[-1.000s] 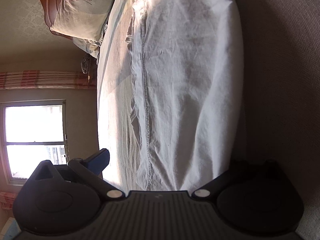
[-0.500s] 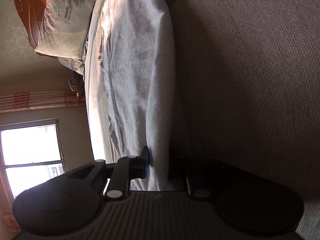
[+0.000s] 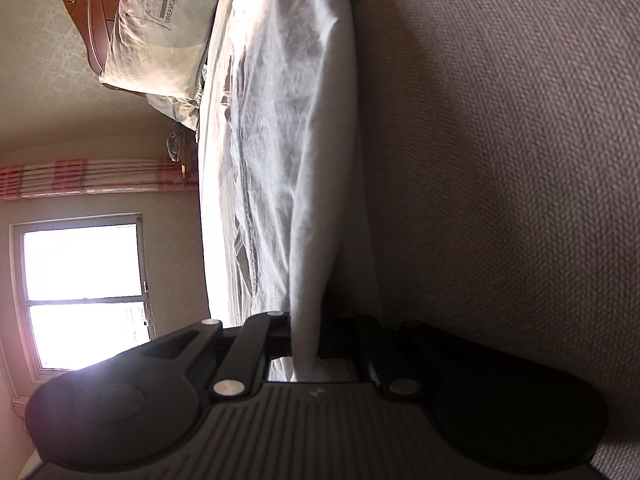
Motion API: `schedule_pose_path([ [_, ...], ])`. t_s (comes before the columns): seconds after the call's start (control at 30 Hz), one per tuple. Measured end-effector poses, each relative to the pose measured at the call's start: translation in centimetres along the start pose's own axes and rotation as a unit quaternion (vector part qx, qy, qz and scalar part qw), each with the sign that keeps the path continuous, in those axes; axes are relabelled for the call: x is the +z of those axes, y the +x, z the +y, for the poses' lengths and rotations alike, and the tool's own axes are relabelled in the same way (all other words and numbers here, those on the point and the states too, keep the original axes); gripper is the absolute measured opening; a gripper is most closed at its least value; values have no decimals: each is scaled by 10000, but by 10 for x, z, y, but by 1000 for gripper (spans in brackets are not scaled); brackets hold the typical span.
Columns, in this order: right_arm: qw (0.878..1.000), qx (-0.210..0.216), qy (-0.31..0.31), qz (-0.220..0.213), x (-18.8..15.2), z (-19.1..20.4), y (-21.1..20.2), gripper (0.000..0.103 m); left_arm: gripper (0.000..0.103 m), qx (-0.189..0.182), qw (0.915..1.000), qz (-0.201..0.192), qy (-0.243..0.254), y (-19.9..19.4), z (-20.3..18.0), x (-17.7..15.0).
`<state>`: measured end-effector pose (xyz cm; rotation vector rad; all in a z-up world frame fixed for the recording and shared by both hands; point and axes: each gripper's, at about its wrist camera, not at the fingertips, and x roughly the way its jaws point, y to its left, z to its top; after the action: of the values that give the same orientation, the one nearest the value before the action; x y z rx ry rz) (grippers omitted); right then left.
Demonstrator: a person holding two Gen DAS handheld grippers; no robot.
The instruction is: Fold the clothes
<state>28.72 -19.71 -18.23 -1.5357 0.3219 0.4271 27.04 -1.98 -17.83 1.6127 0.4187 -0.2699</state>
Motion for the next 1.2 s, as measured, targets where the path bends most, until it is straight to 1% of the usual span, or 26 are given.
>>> schedule_pose_path([
  [0.17, 10000, 14, -14, 2, 1, -2, -1, 9, 0, 41, 10000, 20, -87, 0, 2, 1],
  [0.27, 10000, 9, 28, -24, 1, -5, -3, 9, 0, 76, 9999, 63, -41, -1, 3, 2],
  [0.3, 10000, 26, 37, -28, 1, -7, -4, 7, 1, 83, 9999, 81, -11, -2, 4, 2],
  [0.37, 9999, 87, 79, -26, 1, -12, -7, 6, 2, 29, 9999, 100, -57, -9, 0, 4],
  [0.43, 9998, 147, 115, -19, 1, -19, -10, 6, 2, 23, 10000, 67, -71, -14, 2, 2],
  [0.6, 9998, 197, 93, -34, 3, -31, -20, 6, 2, 152, 9998, -64, -112, -29, 7, -4],
  [0.8, 9991, 396, 11, -149, 7, -35, -48, 6, 2, 215, 9995, -221, -85, -58, 9, -7],
  [0.97, 9987, 469, -57, -195, 7, -34, -80, 6, 1, 147, 9995, -252, -75, -84, 3, -10],
  [1.03, 9989, 432, -85, -154, 7, -32, -88, 6, 2, 138, 9997, -221, -24, -89, -3, -10],
  [1.07, 9989, 438, -118, -83, 7, -30, -89, 6, 8, 133, 9997, -206, 1, -91, -5, -10],
  [1.1, 9987, 482, -146, 12, 7, -28, -90, 9, 9, 129, 9997, -190, 26, -93, -8, -11],
  [1.17, 9987, 500, -109, 69, 7, -23, -90, 15, 9, 93, 9999, -127, -60, -92, -13, -10],
  [1.2, 9987, 485, -73, 101, 6, -20, -90, 24, 9, 111, 9999, -79, -65, -91, -16, -9],
])
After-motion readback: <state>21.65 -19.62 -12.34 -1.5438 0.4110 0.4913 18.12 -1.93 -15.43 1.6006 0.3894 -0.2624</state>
